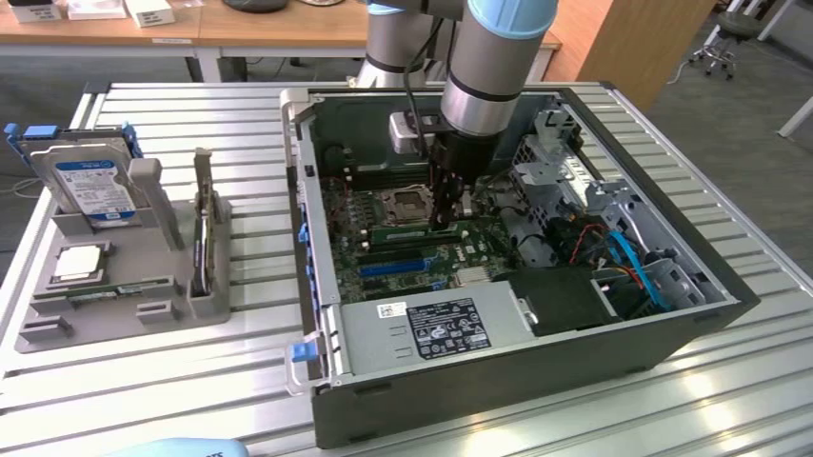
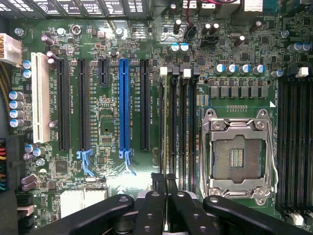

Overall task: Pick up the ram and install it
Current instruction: 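Insert the ram into the slot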

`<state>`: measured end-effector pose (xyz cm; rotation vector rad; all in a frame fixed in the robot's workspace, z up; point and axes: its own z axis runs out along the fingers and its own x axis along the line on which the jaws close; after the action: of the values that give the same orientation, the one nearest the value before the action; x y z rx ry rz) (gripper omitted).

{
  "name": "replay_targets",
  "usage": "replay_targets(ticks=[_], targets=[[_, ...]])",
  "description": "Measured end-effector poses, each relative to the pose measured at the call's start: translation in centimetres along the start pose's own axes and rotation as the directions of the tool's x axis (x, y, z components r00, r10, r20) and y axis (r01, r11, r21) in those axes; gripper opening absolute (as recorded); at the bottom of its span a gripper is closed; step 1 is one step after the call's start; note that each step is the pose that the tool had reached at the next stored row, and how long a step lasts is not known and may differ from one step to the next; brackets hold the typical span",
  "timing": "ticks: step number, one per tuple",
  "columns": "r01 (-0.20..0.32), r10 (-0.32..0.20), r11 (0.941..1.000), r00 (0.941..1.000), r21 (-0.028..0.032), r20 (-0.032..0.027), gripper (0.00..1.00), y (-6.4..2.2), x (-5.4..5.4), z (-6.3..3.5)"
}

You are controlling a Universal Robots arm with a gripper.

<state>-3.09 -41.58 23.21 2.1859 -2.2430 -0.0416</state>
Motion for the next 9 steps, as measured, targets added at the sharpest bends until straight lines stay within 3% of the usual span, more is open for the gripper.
replay_targets(ticks=[9], targets=[[0.000,0.000,1.0000,1.0000,0.0000,-0.0002,0.12,0.06,-0.14,0.04]])
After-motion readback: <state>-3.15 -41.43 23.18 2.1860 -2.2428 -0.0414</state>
